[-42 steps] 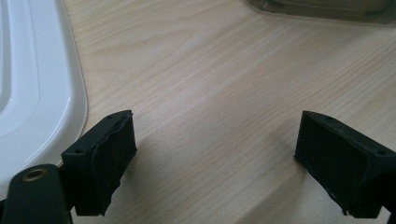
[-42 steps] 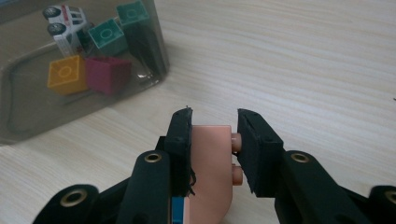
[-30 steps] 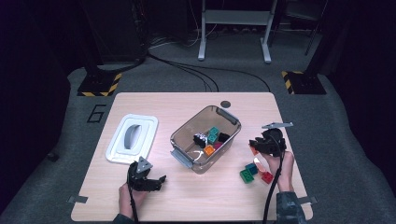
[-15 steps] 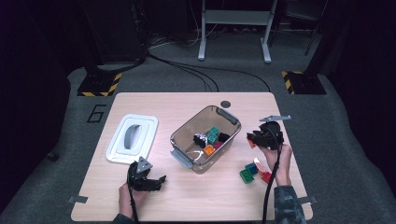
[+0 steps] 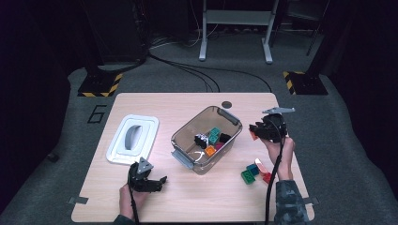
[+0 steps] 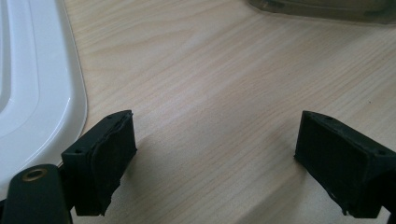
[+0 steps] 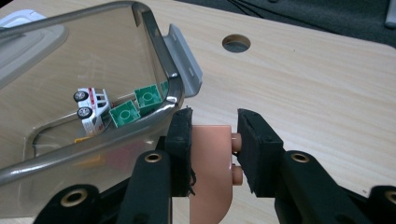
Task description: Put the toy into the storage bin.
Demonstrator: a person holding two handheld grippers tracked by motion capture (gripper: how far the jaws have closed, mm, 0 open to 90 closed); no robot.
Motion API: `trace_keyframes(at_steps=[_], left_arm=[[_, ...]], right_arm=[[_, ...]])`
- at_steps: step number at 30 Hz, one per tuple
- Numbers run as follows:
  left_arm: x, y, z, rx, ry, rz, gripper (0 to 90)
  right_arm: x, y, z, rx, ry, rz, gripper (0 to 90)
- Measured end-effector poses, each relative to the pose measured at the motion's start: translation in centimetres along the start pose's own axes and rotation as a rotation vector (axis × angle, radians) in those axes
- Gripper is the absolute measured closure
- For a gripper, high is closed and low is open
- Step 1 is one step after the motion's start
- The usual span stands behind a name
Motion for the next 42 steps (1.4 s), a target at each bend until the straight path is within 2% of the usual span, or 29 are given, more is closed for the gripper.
trace_keyframes(at_steps=[7, 12, 24, 28, 31, 34, 38, 42], left_arm=[[0.0, 0.0, 0.0, 0.000, 0.001, -0.001, 12.0], [0.0, 0.0, 0.0, 0.000, 0.001, -0.001, 12.0], [0.0, 0.0, 0.0, 0.000, 0.002, -0.002, 12.0], [0.0, 0.0, 0.0, 0.000, 0.002, -0.003, 12.0], [0.0, 0.0, 0.0, 0.000, 0.001, -0.002, 12.0], [0.0, 0.0, 0.0, 0.000, 0.001, -0.001, 12.0], [0.1, 0.0, 0.0, 0.003, 0.006, -0.001, 12.0], [0.1, 0.0, 0.0, 0.003, 0.006, -0.002, 12.1]], right_arm=[[1.7, -0.1, -0.7, -0.011, 0.031, -0.021, 66.7], [2.9, -0.9, -1.0, -0.008, 0.044, -0.040, 66.7], [4.8, -3.2, -0.8, 0.019, 0.060, -0.085, 66.7], [5.5, -4.7, -0.2, 0.052, 0.069, -0.102, 66.7], [5.7, -5.4, 0.1, 0.059, 0.068, -0.113, 66.7], [5.8, -6.6, 0.8, 0.086, 0.067, -0.137, 66.7], [5.1, -7.7, 1.9, 0.102, 0.045, -0.154, 66.6], [4.2, -8.3, 3.2, 0.112, 0.014, -0.164, 66.6]])
Point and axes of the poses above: each handheld gripper's, and its own axes: z roughly forward along the jaws, x roughly out of its top, y roughly to its right, the point moved 10 cm from there along z, roughly forward along the jaws, and after that the axes turned 6 degrees about -y, right-handed, at the moved point
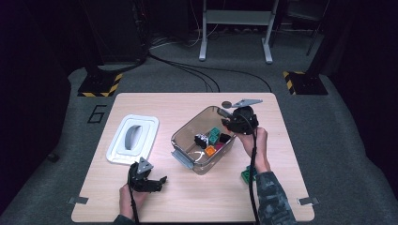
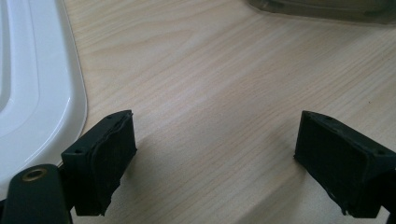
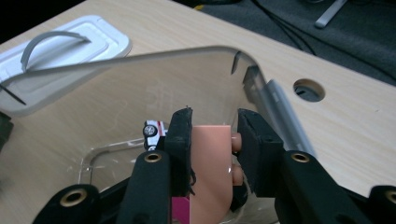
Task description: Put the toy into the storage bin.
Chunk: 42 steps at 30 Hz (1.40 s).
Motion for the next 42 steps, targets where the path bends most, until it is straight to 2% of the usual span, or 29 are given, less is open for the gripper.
trace_keyframes(at_steps=[8, 9, 14, 15, 20, 25, 26, 27, 28, 30, 31, 32, 33, 35, 37, 39, 42], left_arm=[[0.0, 0.0, 0.0, 0.000, 0.000, 0.000, 12.1], [0.0, 0.0, 0.0, 0.000, 0.000, 0.000, 12.1], [0.0, 0.0, 0.0, -0.001, -0.002, -0.001, 12.1], [0.0, 0.0, 0.0, 0.000, 0.000, 0.000, 12.1], [0.0, 0.0, 0.0, 0.003, 0.004, -0.002, 12.2], [0.0, 0.0, 0.0, 0.003, 0.004, -0.001, 12.3], [0.0, 0.0, 0.0, 0.003, 0.004, -0.002, 12.3], [0.0, 0.0, 0.0, 0.003, 0.004, -0.002, 12.3], [0.0, 0.0, 0.0, 0.003, 0.004, -0.002, 12.3], [0.0, 0.0, 0.0, 0.004, 0.004, -0.002, 12.3], [0.0, 0.0, 0.0, 0.004, 0.004, -0.002, 12.3], [0.0, 0.0, 0.0, 0.004, 0.004, -0.002, 12.3], [0.0, 0.0, 0.0, 0.004, 0.004, -0.002, 12.3], [0.0, 0.0, 0.0, 0.004, 0.004, -0.002, 12.3], [0.0, 0.0, 0.0, 0.004, 0.004, -0.002, 12.3], [0.0, 0.0, 0.0, 0.004, 0.004, -0.001, 12.3], [0.0, 0.0, 0.0, 0.004, 0.004, -0.002, 12.4]], right_arm=[[-1.1, 0.0, 1.2, 0.001, -0.024, 0.008, 66.5], [-1.2, 0.2, 1.4, 0.003, -0.021, -0.008, 66.5], [-1.7, 0.2, 1.9, 0.004, -0.037, 0.017, 66.2], [-1.9, 0.3, 2.0, 0.003, -0.039, -0.002, 66.1], [-2.5, 0.2, 2.4, -0.003, -0.070, 0.006, 65.8], [-2.8, 0.2, 2.4, -0.012, -0.077, -0.005, 62.5], [-2.8, 0.1, 2.2, -0.015, -0.074, 0.000, 57.2], [-2.8, 0.1, 2.2, -0.015, -0.074, 0.000, 57.2], [-2.7, 0.1, 1.7, -0.024, -0.061, -0.007, 49.8], [-2.7, 0.1, 1.1, -0.031, -0.052, 0.009, 43.1], [-2.6, 0.2, 0.7, -0.033, -0.041, -0.008, 39.6], [-2.5, 0.1, 0.3, -0.031, -0.033, 0.015, 36.0], [-2.5, 0.1, 0.3, -0.031, -0.033, 0.015, 36.0], [-2.5, 0.4, -0.9, -0.038, -0.008, 0.015, 25.3], [-2.5, 0.5, -1.4, -0.040, 0.002, 0.022, 23.2], [-2.8, 0.8, -2.2, -0.044, 0.006, 0.036, 17.4], [-3.7, 1.4, -3.6, -0.048, 0.011, 0.052, 14.5]])
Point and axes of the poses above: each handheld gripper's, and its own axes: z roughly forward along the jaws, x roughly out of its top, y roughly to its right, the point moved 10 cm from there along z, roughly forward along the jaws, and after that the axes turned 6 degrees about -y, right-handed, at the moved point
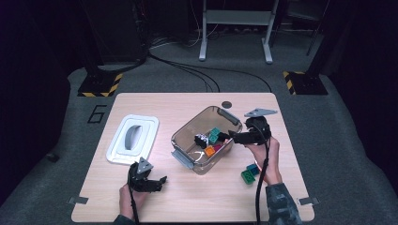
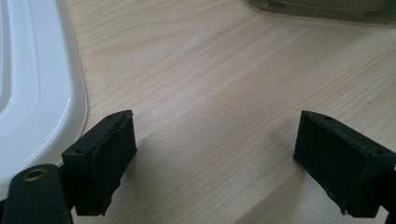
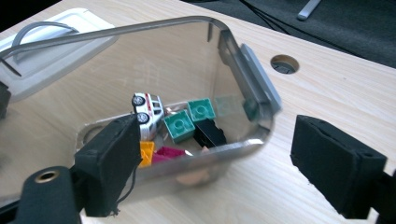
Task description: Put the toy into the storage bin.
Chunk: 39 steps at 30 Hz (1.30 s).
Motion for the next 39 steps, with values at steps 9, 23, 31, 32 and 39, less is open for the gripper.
trace_keyframes(at_steps=[9, 23, 31, 32, 39], left_arm=[[0.0, 0.0, 0.0, 0.001, 0.000, 0.000, 12.4], [0.0, 0.0, 0.0, 0.002, -0.004, 0.001, 12.5], [0.0, 0.0, 0.0, -0.002, -0.006, 0.002, 12.4], [0.0, 0.0, 0.0, -0.001, -0.006, 0.002, 12.4], [0.0, 0.0, 0.0, -0.001, -0.003, 0.001, 12.4]], right_arm=[[-3.1, 1.6, -1.2, 0.000, -0.034, 0.032, 5.4], [-11.1, 4.2, -1.7, -0.018, -0.114, 0.124, 0.7], [-16.4, 4.7, -1.6, -0.019, -0.160, 0.160, 15.1], [-16.7, 4.7, -1.6, -0.019, -0.157, 0.153, 17.9], [-18.6, 4.6, -1.0, -0.012, -0.197, 0.122, 36.5]])
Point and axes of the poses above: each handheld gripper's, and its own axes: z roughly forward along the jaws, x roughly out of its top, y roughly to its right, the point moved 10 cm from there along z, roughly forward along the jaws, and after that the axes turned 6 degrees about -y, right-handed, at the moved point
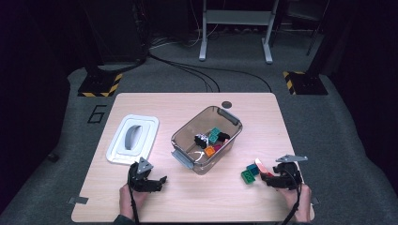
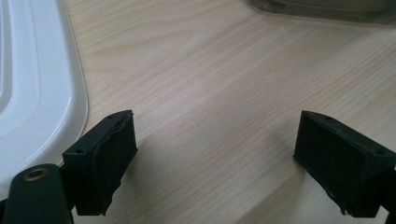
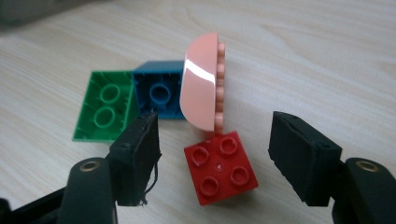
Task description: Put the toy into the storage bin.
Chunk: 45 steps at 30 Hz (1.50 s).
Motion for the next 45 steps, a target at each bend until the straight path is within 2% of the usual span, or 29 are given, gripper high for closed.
trace_keyframes(at_steps=[1, 3, 4, 5, 6, 16, 23, 33, 34, 35, 45], left_arm=[[0.0, 0.0, 0.0, 0.000, 0.000, 0.000, 12.4], [0.0, 0.0, 0.0, 0.000, 0.000, 0.000, 12.5], [0.0, 0.0, 0.0, 0.000, 0.000, 0.000, 12.4], [0.0, 0.0, 0.0, 0.000, 0.000, 0.000, 12.4], [0.0, 0.0, 0.0, 0.003, 0.003, -0.001, 12.4], [0.0, 0.0, 0.0, 0.003, 0.003, -0.001, 12.4], [0.0, 0.0, 0.0, 0.003, 0.003, -0.002, 12.5], [0.0, 0.0, 0.0, 0.003, 0.004, -0.001, 12.4], [0.0, 0.0, 0.0, 0.003, 0.003, -0.001, 12.5], [0.0, 0.0, 0.0, 0.003, 0.003, -0.001, 12.4], [0.0, 0.0, 0.0, 0.000, -0.002, 0.000, 12.4]], right_arm=[[-0.3, -0.1, 0.1, 0.004, -0.013, 0.011, 39.5], [-0.6, 0.0, 0.4, 0.004, -0.027, -0.017, 43.8], [-0.6, -0.1, 0.5, 0.005, -0.024, -0.022, 45.9], [-0.8, -0.1, 0.7, -0.003, -0.036, -0.007, 47.6], [-0.9, 0.0, 0.7, -0.007, -0.036, -0.024, 49.4], [-1.4, 0.2, 0.5, -0.035, -0.062, -0.014, 58.4], [-1.4, 0.4, 0.5, -0.039, -0.066, 0.011, 58.7], [-0.5, 1.3, -0.6, -0.044, -0.022, 0.038, 58.8], [-0.4, 1.5, -0.8, -0.049, -0.014, 0.029, 58.8], [-0.3, 1.4, -0.9, -0.048, -0.010, 0.043, 58.8], [1.9, 1.4, -2.1, -0.055, 0.033, 0.004, 58.9]])
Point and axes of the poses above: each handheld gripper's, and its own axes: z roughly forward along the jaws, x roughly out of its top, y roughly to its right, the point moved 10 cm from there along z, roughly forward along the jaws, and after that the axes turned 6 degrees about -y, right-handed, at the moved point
